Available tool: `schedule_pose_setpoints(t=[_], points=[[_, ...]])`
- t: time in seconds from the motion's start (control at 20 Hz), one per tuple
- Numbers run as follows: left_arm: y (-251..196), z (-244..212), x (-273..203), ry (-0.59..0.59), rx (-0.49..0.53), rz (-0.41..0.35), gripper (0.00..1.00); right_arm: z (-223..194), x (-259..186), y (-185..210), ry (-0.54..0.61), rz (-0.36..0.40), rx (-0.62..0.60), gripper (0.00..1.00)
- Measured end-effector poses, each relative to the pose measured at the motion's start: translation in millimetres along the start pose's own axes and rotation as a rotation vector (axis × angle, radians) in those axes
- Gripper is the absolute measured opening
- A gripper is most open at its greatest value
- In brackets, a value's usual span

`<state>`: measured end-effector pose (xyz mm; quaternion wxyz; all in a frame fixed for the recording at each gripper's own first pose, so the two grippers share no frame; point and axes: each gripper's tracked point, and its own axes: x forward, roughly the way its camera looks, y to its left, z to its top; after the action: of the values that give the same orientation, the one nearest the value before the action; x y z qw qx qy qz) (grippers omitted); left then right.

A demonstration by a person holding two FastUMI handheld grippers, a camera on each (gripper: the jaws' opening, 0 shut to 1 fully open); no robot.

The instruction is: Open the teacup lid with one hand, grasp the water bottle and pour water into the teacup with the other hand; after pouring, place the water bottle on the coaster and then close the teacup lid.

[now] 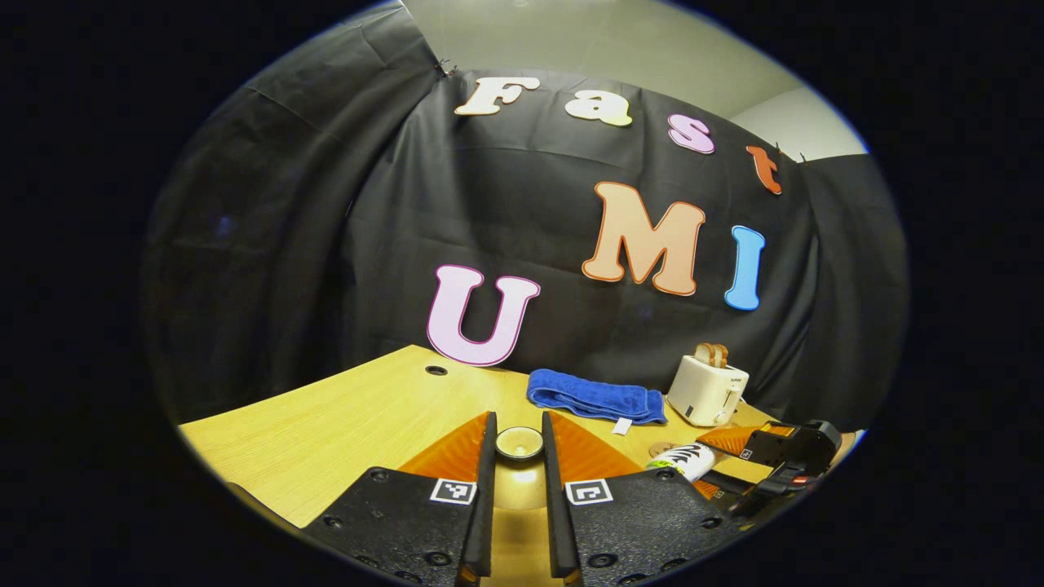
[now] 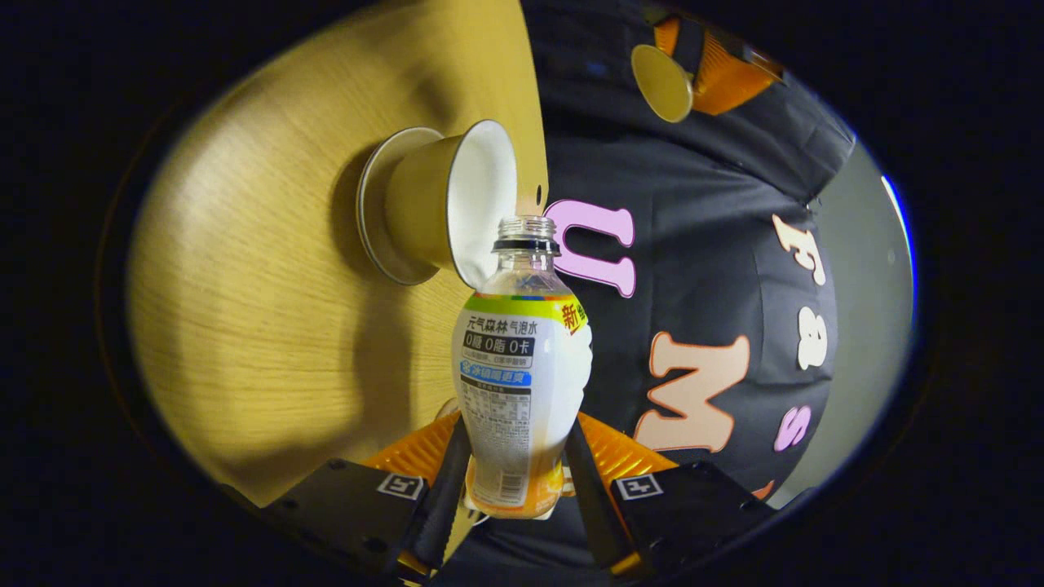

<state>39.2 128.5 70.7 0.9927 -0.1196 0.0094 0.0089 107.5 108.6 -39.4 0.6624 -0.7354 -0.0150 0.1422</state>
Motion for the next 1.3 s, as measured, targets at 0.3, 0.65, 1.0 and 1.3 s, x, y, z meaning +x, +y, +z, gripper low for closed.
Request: schedule_pose_setpoints(t=[0.3,0.65,1.0,1.3], points=[[-2.2,-2.6,0.6,0.007,0.003,-0.008,0.25,-9.9,-4.3,9.1,0.037,0.056,0.385,0.68],[-6.7,-3.6,0.9,0.009,0.004,-0.02,0.25,-23.6,10.0,-12.4,0.07,0.048,0.762,0.68],[-10.0,-5.4,1.7,0.015,0.003,-0.029,0.25,-37.8,32.5,-32.4,0.075,0.0,1.014,0.71],[-17.0,-5.9,0.4,0.017,0.012,-0.048,0.25,-61.4,58.0,-56.9,0.065,-0.077,1.269,0.69]])
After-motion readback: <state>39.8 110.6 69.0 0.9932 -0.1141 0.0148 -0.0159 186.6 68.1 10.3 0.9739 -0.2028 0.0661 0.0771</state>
